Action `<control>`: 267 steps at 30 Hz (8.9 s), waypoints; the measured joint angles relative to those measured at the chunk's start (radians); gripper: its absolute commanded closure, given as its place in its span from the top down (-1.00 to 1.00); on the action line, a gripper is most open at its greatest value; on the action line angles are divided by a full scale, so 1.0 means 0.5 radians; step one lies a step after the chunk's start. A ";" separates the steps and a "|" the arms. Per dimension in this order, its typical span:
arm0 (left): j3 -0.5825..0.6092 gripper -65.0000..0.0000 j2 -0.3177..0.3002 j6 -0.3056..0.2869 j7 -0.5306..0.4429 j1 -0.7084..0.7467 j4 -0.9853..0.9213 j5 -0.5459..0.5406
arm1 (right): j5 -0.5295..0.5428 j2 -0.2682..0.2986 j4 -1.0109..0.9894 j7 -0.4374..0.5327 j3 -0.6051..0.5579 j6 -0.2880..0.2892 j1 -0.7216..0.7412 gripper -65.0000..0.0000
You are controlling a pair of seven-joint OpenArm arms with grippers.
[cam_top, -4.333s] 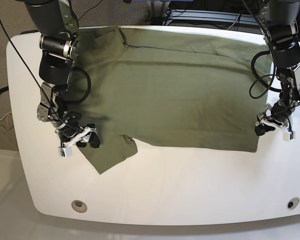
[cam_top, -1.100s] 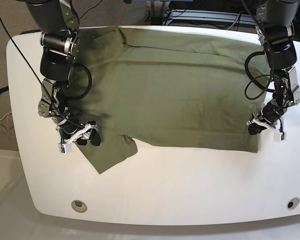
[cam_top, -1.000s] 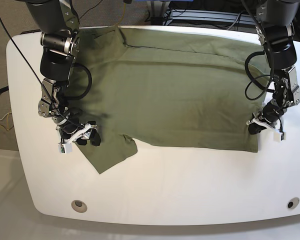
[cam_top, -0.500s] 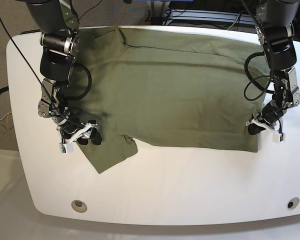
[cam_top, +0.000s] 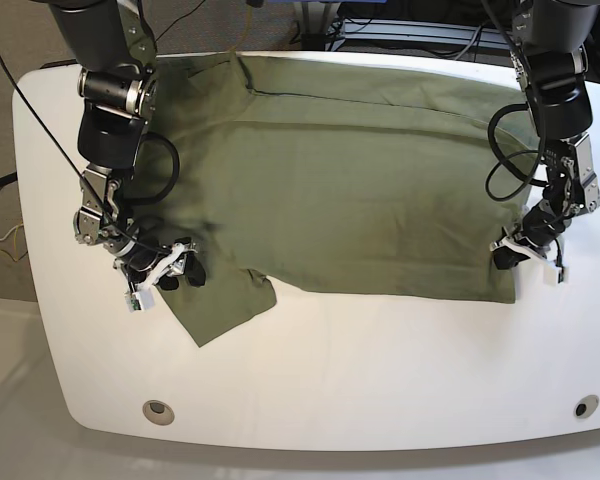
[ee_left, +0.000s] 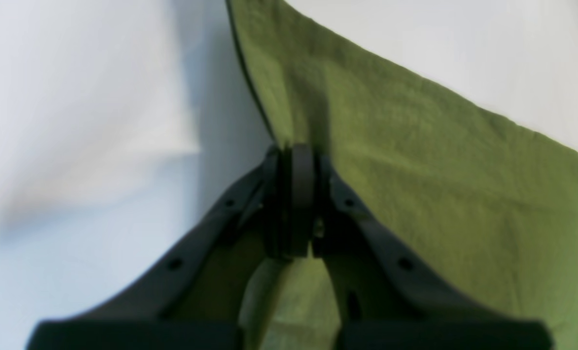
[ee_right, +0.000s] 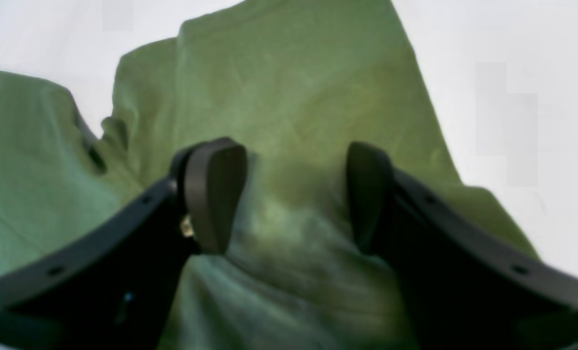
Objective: Fold the T-shirt properly
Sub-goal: 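Position both open grippers over the side edges and close on the fabric, then close both grippers on the shirt's side edges, then drag the gripped side edges with both grippers toward the hem, then lift the hem side with both grippers and fold it over onto the shoulder fold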
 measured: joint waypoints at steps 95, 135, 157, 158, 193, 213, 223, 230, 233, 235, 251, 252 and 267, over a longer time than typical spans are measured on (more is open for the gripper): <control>-0.001 -1.00 -0.011 -0.047 0.046 0.055 0.066 -0.029 | -0.076 0.109 0.050 -0.105 0.030 -0.468 0.157 -1.00; -0.001 -1.00 -0.022 -0.046 0.180 0.123 0.279 0.027 | -0.092 0.113 0.460 -0.173 -0.045 -0.415 -0.076 -0.85; 0.009 -1.00 -0.035 -0.038 0.208 0.172 0.364 0.035 | 0.013 0.115 1.165 -0.565 -0.038 -0.369 -0.525 -1.00; 0.009 -1.00 -0.040 -0.037 0.208 0.171 0.361 0.036 | 0.020 0.114 1.184 -0.575 -0.031 -0.370 -0.538 -1.00; 0.008 -1.00 -0.023 -0.022 0.204 0.197 0.362 0.075 | 0.087 0.182 -0.349 0.287 0.014 -0.413 0.182 0.21; 0.011 -1.00 -0.028 -0.021 0.208 0.201 0.365 0.082 | 0.141 0.210 -0.493 0.394 -0.072 -0.398 0.203 0.18; 0.013 -1.00 -0.027 -0.007 0.209 0.202 0.369 0.080 | 0.171 0.181 -0.461 0.323 -0.140 -0.369 0.194 -0.53; 0.014 -1.00 -0.027 -0.008 0.209 0.201 0.369 0.079 | 0.170 0.153 -0.461 0.317 -0.129 -0.320 0.191 -1.00; 0.014 -1.00 -0.026 -0.007 0.210 0.201 0.369 0.081 | 0.170 0.150 -0.459 0.300 -0.111 -0.285 0.191 -1.00; 0.014 -1.00 -0.023 -0.007 0.209 0.201 0.369 0.080 | 0.170 0.154 -0.459 0.294 -0.111 -0.269 0.192 -1.00; 0.014 -1.00 -0.021 0.000 0.212 0.195 0.369 0.082 | 0.122 0.143 -0.301 0.143 -0.105 -0.311 0.157 -1.00; 0.014 -1.00 -0.021 0.000 0.214 0.195 0.369 0.082 | 0.121 0.143 -0.282 0.111 -0.105 -0.311 0.156 -1.00; -0.035 -1.00 -0.024 -0.002 0.349 0.214 0.471 0.098 | 0.066 0.160 0.215 -0.134 -0.105 -0.317 0.031 -1.00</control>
